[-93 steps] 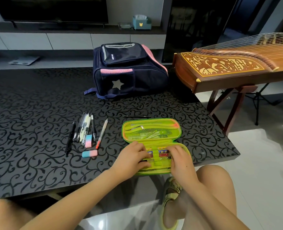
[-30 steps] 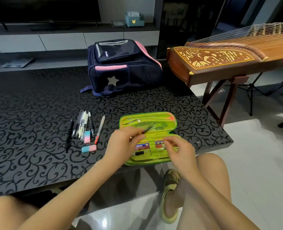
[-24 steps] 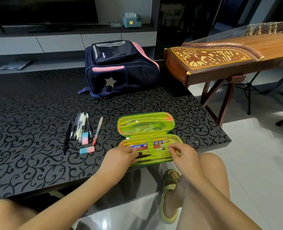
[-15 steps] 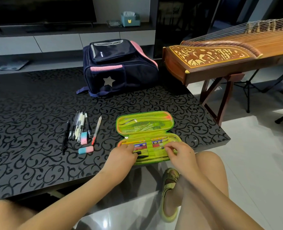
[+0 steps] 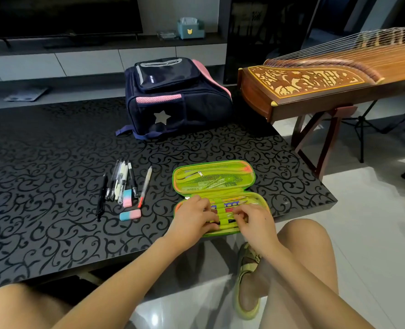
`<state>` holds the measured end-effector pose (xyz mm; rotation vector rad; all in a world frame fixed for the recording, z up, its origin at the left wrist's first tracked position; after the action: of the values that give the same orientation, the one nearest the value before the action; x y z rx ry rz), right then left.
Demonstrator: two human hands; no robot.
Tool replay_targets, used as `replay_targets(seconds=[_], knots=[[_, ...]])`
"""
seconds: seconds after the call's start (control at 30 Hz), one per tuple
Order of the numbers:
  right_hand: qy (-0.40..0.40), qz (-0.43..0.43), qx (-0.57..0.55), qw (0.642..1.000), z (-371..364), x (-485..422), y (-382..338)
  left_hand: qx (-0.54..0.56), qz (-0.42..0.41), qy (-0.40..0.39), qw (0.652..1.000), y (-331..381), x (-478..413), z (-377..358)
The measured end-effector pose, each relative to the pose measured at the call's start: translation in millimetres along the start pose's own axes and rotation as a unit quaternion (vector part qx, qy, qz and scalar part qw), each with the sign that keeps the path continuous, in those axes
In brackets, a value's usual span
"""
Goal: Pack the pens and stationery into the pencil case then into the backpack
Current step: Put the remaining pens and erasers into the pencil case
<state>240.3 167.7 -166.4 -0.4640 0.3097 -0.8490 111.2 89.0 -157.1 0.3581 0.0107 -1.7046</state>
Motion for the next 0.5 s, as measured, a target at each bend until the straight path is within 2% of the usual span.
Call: replay_targets(seconds=[0.1,0.2,0.3,0.37,0.43,0.5], knots=[[0.007,-0.007,0.026,1.000,2.3,-3.9,-9.2,0.038,0.060,0.052,0.996,-14.6,19.5,7.3],[0.037,0.025,0.048,0.998,7.7,-9.2,-35.9,0.023,0.183,0.119,0.976,-53.5,51.4,26.4],[-0.032,0.064,0.006,0.997,-5.5,-21.8,-77.3,-0.011,0.362,0.133,0.922,-106.3,86.6,43.9],[-0.080,0.088,-0.031,0.992,-21.1,-32.0,-108.4,0.002,0.453,0.128,0.882,-134.8,105.7,54.1],[-0.111,0.098,-0.052,0.988,-38.5,-45.5,-140.8,0.017,0.504,0.135,0.853,-155.8,120.2,65.4],[-0.137,0.073,-0.046,0.987,-59.2,-65.0,-166.4,0.023,0.542,0.128,0.830,-177.7,131.8,73.0]])
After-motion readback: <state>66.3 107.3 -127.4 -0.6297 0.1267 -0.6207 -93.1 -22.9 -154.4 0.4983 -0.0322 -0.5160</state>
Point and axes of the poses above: each hand's wrist, its own x-axis away from the middle knuckle, its own z-axis out of the back of the hand, y = z × x, the point moved 6 cm from there along -x, towards the middle knuckle, and after that the axes turned 8 degrees about -y, right-handed, at the moved point
